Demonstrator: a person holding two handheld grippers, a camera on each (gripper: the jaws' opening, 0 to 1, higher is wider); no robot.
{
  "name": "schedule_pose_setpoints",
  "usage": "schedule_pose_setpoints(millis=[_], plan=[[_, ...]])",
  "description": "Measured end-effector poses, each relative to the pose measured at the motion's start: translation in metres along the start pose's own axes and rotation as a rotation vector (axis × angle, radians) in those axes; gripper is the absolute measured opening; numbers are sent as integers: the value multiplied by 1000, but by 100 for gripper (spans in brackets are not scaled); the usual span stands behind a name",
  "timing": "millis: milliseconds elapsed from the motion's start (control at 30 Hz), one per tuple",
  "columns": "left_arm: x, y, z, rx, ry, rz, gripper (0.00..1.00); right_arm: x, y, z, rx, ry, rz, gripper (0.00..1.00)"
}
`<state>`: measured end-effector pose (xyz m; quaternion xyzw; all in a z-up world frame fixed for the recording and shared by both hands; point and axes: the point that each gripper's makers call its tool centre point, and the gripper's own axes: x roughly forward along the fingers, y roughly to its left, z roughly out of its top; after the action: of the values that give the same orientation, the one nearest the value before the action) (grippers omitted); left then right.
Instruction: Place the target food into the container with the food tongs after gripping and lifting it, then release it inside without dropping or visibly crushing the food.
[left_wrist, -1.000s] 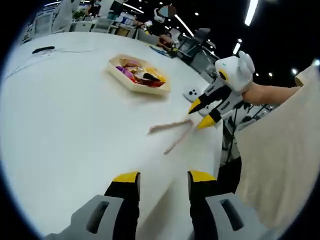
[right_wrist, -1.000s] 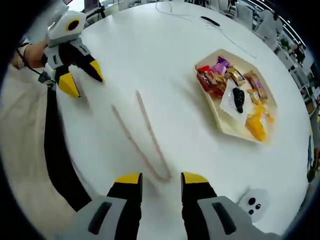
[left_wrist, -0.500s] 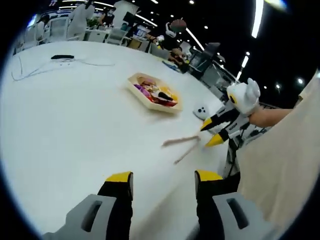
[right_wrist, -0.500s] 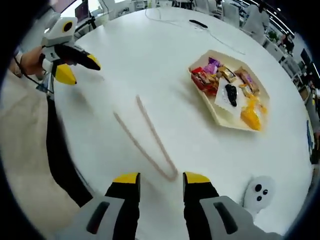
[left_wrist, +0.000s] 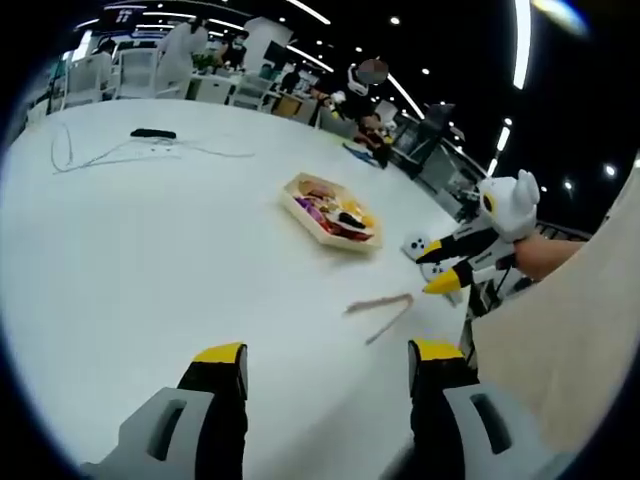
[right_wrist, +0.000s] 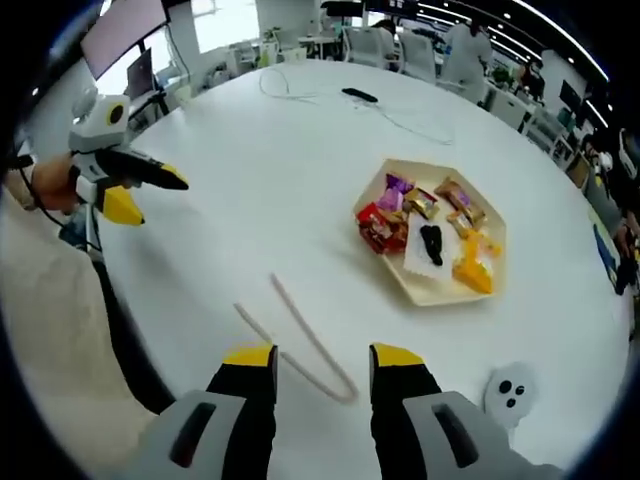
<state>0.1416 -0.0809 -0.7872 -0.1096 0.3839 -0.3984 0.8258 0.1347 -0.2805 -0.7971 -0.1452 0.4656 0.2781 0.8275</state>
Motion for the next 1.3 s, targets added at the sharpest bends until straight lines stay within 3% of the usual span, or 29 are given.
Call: schedule_pose_setpoints(millis=[200,467,500,567,833,933,1000,1167,1300], plan=[[-14,6,17,-28,-72,36,67,-6,2,33,40,-135,19,43],[-44,14,54,-47,-244,101,75,-24,-3,73,145,-319,39,52],[-50,13,65,-74,-298,100,77,-27,-5,78,169,-341,39,53],[-58,13,75,-96,-339,100,82,-30,-8,80,162,-347,26,57],[-85,6,102,-61,-438,126,89,-49,-9,109,194,-487,46,64],[-95,-4,116,-17,-473,131,90,-61,-11,125,209,-587,42,64],[-104,-11,130,26,-522,136,90,-69,-13,129,227,-620,31,64],[-116,-18,150,50,-607,132,92,-96,-15,153,262,-791,44,69],[-128,-20,165,49,-670,131,94,-107,-19,161,292,-843,40,73]])
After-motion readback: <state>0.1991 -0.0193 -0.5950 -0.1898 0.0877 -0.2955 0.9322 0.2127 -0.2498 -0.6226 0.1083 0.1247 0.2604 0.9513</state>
